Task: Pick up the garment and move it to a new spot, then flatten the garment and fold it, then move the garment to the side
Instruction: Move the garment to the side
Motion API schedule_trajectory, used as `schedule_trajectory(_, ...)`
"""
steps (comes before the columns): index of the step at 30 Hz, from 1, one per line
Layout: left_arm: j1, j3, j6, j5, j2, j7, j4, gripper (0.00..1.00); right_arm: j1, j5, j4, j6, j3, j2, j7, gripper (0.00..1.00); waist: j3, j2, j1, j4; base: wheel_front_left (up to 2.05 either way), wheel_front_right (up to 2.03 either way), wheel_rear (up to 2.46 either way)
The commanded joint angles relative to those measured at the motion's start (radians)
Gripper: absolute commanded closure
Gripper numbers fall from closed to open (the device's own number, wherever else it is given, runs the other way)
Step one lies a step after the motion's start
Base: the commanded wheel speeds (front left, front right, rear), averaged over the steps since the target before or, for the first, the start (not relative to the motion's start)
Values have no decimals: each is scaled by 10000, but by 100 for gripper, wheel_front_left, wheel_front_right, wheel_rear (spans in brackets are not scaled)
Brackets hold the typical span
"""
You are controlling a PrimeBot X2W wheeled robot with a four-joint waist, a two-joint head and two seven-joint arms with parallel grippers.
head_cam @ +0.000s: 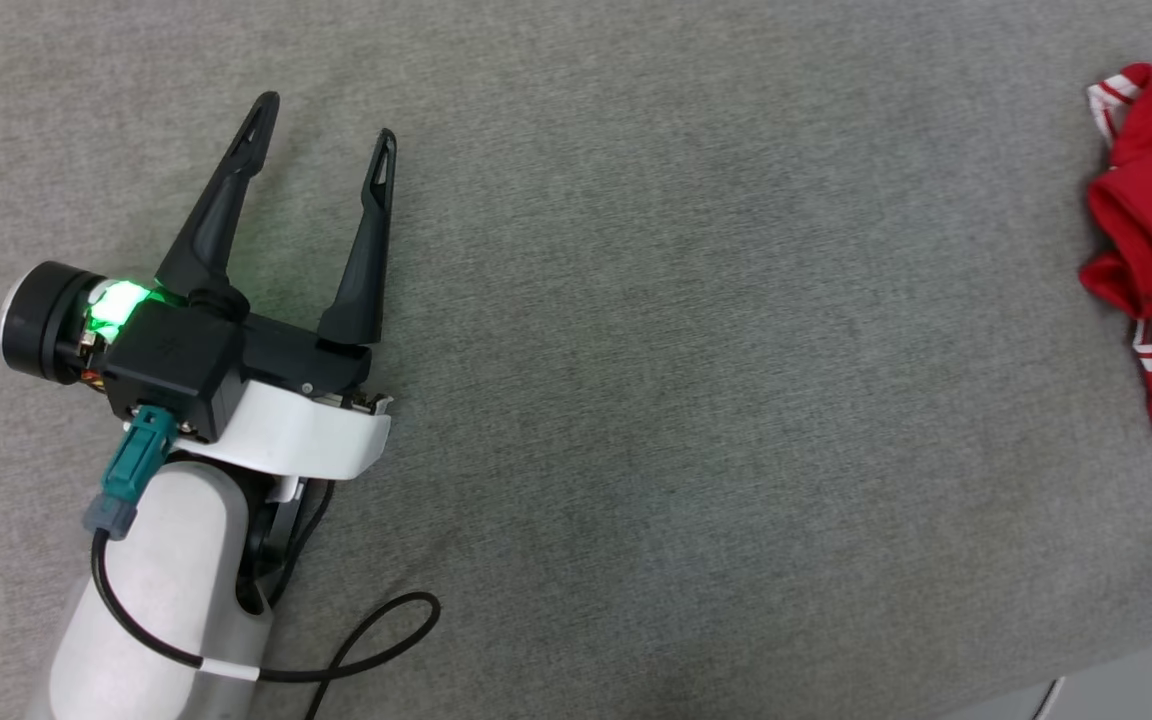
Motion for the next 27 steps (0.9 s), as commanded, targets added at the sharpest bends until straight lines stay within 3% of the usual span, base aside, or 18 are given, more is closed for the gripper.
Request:
schedule_trajectory(1, -100, -15, -36, 44, 11, -69, 17, 0, -198, -149, 113, -12, -112, 112, -143, 69, 68, 0, -2, 100, 0, 0, 0)
schedule_trajectory(2, -116, -27, -33, 33, -3, -84, 50, 0, -224, -354, 218, -10, -199, 155, -323, 0, 62, 0, -2, 127, 0, 0, 0)
schedule_trajectory(13, 442, -76, 188, -232, -267, -438, 730, 0, 39, -1921, 527, -12, -1103, 623, -2907, 0, -1045, 0, -2, 466, 0, 0, 0)
schedule_trajectory(19, 1218, 85, 431, -489, -459, -594, 1181, 0, 834, -1695, 84, -12, -851, 899, -4064, 0, -2225, 0, -2, 760, 0, 0, 0)
schedule_trajectory(27, 2222, 347, 757, -741, -690, -668, 1509, 0, 2586, -1143, -999, -12, -303, 1326, -4765, 0, -3565, 0, -2, 1231, 0, 0, 0)
